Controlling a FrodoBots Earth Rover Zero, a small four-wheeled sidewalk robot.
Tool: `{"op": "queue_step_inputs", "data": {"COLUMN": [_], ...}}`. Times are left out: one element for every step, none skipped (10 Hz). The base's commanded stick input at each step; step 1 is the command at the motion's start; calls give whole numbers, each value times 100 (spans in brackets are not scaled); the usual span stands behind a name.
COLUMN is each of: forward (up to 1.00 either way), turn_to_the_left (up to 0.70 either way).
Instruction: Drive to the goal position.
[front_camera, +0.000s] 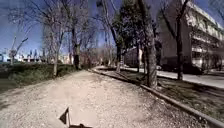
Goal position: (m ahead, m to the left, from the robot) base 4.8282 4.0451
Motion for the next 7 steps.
{"op": "queue_step_inputs", "data": {"forward": [0,0,39,62,64,66,67], "turn_to_the_left": [0,0,0,0,0,0,0]}}
